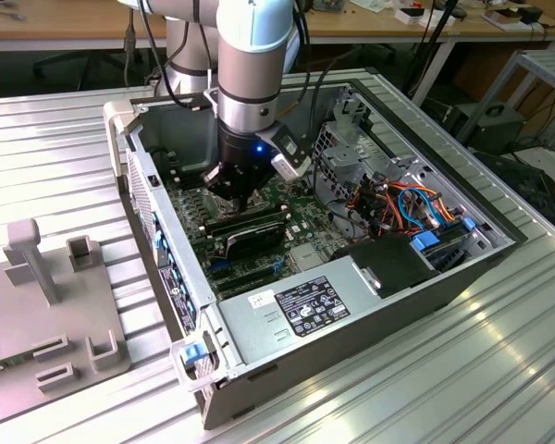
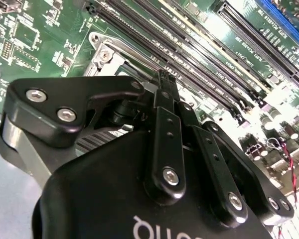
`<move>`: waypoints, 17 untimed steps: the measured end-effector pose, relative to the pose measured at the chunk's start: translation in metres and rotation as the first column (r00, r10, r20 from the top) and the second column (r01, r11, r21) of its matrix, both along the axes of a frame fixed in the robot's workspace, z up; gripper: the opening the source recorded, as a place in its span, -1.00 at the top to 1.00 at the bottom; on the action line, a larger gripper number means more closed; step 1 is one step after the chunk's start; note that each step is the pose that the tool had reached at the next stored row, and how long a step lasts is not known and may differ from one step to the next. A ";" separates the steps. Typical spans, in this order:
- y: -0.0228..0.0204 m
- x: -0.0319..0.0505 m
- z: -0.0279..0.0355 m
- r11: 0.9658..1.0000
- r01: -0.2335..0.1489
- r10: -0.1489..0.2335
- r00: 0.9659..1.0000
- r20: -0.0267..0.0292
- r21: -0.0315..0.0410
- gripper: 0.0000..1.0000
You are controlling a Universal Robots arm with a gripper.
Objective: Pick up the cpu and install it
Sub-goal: 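Install the second cpu locking lever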
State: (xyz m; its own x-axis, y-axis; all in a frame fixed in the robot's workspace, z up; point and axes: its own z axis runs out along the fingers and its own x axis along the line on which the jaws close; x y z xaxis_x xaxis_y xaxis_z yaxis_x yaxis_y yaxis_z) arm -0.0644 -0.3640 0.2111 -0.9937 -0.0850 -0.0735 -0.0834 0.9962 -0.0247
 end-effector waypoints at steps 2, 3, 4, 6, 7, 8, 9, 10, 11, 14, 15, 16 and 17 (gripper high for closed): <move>0.0005 0.0011 0.0044 1.000 0.000 0.000 1.000 -0.005 0.000 0.79; 0.0007 0.0014 0.0066 1.000 0.000 0.000 1.000 -0.007 0.000 0.79; 0.0009 0.0017 0.0112 1.000 0.000 0.000 1.000 -0.010 0.000 0.79; 0.0010 0.0023 0.0161 1.000 0.000 0.000 1.000 -0.014 0.000 0.79; 0.0022 0.0025 0.0161 1.000 0.001 -0.001 1.000 -0.014 0.000 0.79; 0.0038 0.0028 0.0162 1.000 0.001 -0.001 1.000 -0.014 0.000 0.79; 0.0081 0.0032 0.0162 1.000 0.001 -0.001 1.000 -0.014 0.000 0.79; 0.0108 0.0033 0.0162 1.000 0.001 -0.001 1.000 -0.014 0.000 0.79; 0.0140 0.0034 0.0162 1.000 0.001 -0.001 1.000 -0.014 0.000 0.79; 0.0201 0.0051 0.0162 1.000 0.001 -0.001 1.000 -0.015 0.000 0.79; 0.0202 0.0069 0.0162 1.000 0.002 -0.002 1.000 -0.015 0.000 0.79; 0.0202 0.0079 0.0162 1.000 0.002 -0.002 1.000 -0.015 0.000 0.79; 0.0203 0.0092 0.0162 1.000 0.002 -0.002 1.000 -0.015 0.000 0.79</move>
